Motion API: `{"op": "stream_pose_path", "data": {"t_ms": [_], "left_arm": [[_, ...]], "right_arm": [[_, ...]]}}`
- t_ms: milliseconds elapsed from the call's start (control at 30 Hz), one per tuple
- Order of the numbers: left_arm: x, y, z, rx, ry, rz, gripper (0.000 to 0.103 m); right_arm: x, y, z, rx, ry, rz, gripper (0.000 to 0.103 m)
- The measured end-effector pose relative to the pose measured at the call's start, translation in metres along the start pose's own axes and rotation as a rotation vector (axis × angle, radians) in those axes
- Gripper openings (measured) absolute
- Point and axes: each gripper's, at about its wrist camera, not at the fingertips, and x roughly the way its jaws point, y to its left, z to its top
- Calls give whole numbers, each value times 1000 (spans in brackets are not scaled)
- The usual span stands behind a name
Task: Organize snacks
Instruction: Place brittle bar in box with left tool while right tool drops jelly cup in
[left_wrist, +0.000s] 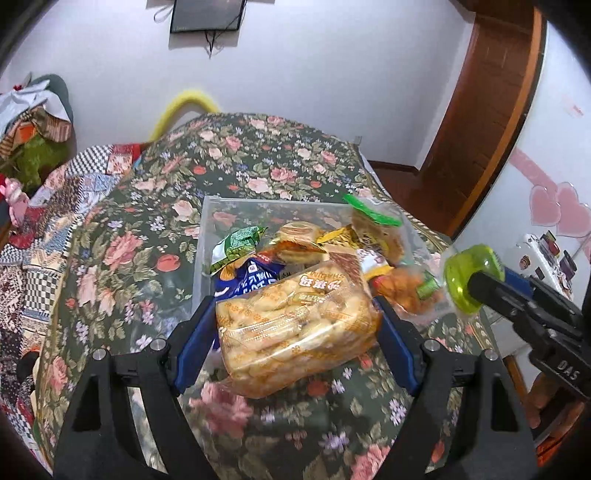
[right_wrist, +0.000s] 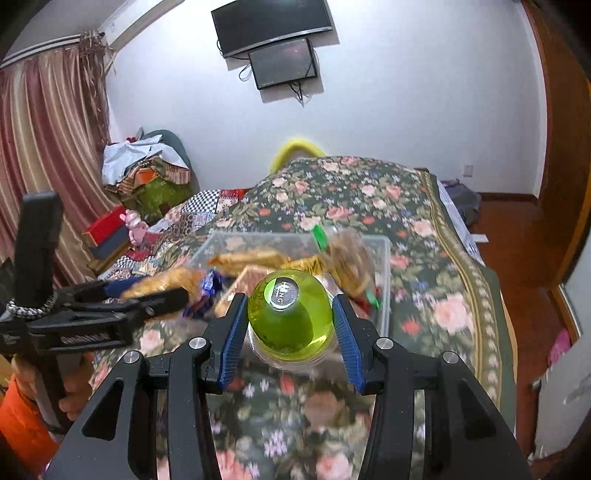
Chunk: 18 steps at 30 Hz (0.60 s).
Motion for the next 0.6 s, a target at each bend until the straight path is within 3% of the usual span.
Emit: {"op": "stream_pose_path", "data": {"t_ms": [167,400,600], "left_arm": [[22,-7,10,26,-3,8,82],[41,-8,10,60,-31,126,83],[44,4,7,37,9,97,92]], "right_arm": [[23,3,16,-15,4,-7,43],[55,4,22,-27,56,-20,43],[68,7,15,-43,107,-27,43]]}}
